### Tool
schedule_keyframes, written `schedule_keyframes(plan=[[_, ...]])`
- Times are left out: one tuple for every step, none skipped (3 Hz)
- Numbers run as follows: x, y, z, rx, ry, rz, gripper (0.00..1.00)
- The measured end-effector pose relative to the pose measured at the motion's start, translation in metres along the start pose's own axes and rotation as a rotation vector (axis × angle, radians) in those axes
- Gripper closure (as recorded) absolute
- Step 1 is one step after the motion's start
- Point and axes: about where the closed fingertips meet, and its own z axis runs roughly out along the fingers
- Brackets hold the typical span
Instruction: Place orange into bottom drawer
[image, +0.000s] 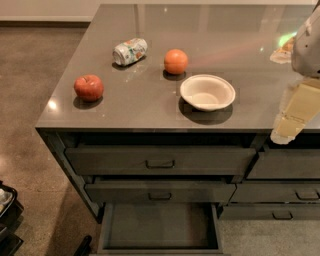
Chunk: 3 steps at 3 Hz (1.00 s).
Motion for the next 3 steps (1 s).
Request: schedule_keyframes(plan=[[0.0,0.0,0.0,0.0,0.0,0.0,0.0],[-0.015,-0.023,0.0,0.016,-0.045,-0.031,0.0],[-0.06,-0.069,0.013,0.01,-0.161,-0.127,0.0]])
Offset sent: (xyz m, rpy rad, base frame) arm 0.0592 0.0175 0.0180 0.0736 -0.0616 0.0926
